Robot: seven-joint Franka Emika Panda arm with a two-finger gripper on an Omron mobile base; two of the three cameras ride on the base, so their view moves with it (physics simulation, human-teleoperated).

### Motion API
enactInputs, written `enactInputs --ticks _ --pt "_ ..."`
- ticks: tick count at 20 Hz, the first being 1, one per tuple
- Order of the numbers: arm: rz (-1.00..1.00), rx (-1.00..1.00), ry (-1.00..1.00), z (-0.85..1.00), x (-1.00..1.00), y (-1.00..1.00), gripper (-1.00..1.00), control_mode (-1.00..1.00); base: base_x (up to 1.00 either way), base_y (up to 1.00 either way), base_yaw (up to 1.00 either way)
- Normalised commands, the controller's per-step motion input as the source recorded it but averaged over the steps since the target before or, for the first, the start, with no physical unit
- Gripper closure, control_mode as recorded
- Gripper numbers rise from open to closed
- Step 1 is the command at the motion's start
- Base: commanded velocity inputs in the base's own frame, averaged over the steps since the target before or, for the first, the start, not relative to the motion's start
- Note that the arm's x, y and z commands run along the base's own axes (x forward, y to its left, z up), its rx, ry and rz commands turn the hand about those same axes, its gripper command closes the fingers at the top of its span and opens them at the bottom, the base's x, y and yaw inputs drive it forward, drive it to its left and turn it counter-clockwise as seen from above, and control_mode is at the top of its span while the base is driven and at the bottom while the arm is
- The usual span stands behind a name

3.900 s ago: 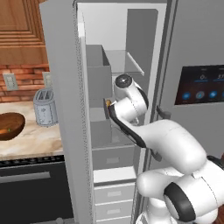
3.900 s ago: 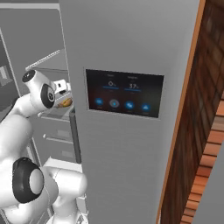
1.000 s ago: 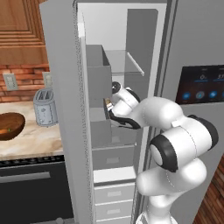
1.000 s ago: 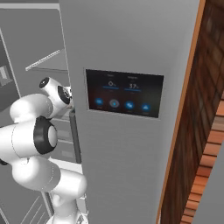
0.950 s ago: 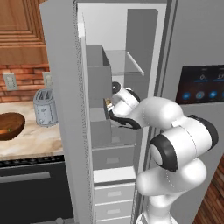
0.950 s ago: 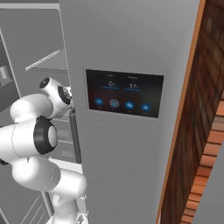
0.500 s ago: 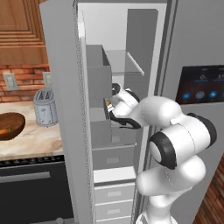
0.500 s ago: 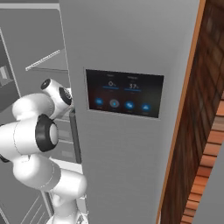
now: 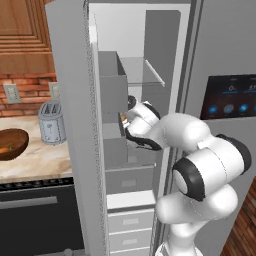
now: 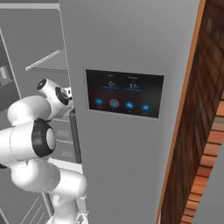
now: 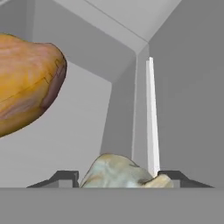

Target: Take the carrot, chicken drumstick, and garlic from the freezer and place them in the bowl on the counter.

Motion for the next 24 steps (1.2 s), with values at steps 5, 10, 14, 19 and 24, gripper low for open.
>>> enactInputs --ticks 5,10,14,19,24 --pt "0.00 0.00 -0.25 0.48 -0.99 0.00 1.00 -1.00 0.00 0.00 0.00" --pt "0.00 -0.01 -0.29 0.89 -1.00 0.08 1.00 -1.00 0.00 0.00 0.00" --pt "0.01 0.07 -0.09 0.99 -1.00 0.00 1.00 -1.00 0.00 0.00 0.00" --pt "0.01 0.17 0.00 1.00 -1.00 0.00 1.00 -1.00 0.00 0.00 0.00" --pt "0.03 0.17 0.03 0.81 -1.00 0.18 1.00 -1.00 0.00 0.00 0.00"
